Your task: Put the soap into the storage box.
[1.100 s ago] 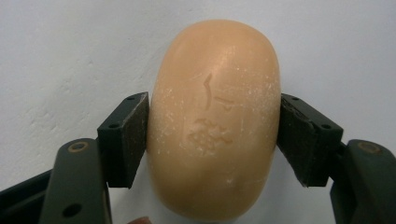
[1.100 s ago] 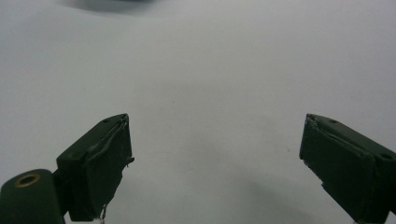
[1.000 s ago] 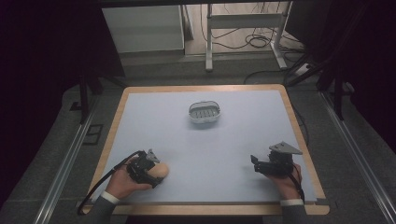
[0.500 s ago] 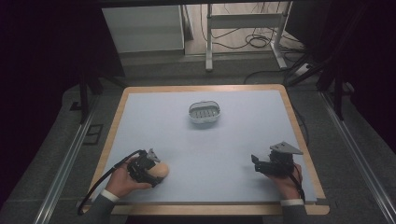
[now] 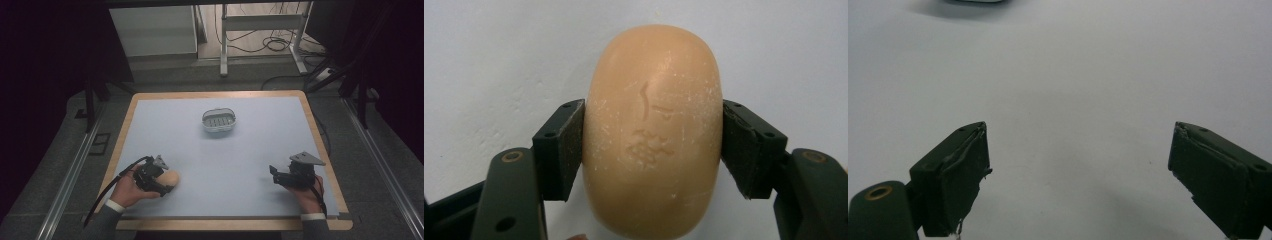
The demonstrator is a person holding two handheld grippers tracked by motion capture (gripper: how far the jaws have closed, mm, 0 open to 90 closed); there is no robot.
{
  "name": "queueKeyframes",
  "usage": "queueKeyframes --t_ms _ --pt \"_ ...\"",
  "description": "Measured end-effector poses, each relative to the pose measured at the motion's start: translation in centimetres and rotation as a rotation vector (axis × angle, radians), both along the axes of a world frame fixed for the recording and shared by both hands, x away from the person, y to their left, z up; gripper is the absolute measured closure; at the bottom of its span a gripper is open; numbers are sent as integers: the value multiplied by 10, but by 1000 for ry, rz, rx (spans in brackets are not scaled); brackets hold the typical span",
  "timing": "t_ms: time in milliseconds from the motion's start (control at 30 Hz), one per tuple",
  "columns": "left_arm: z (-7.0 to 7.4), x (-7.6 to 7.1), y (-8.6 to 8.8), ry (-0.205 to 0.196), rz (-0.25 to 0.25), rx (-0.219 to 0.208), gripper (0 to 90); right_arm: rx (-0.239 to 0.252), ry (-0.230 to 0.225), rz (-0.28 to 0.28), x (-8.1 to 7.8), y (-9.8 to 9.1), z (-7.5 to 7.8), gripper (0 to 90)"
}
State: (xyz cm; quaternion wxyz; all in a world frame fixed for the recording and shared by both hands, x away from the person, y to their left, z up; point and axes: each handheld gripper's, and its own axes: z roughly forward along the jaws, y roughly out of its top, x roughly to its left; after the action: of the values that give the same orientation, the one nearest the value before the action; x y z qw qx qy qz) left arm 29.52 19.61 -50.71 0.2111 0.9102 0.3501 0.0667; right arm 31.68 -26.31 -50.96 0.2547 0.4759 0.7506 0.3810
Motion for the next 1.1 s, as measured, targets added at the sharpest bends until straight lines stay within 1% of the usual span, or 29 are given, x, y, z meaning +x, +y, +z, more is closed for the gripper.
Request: queueKeyframes --t_ms 267,367,600,700,900,967,1100 --pt "4 3 3 -12 10 -15 323 -3 1 -2 0 -1 0 93" --pt "6 4 4 -19 14 -22 323 2 8 -4 1 0 -1 92" --pt "10 4 7 -34 25 -30 323 3 6 0 0 0 0 92" --pt "12 4 8 -39 30 -41 323 9 8 2 0 0 0 93" --pt "17 7 9 -47 28 -40 323 8 10 -1 0 -2 1 92" --pt "19 7 10 -56 31 -41 323 10 9 -2 0 -2 1 92" --pt "22 8 11 -62 36 -45 323 13 9 -2 0 -3 2 93"
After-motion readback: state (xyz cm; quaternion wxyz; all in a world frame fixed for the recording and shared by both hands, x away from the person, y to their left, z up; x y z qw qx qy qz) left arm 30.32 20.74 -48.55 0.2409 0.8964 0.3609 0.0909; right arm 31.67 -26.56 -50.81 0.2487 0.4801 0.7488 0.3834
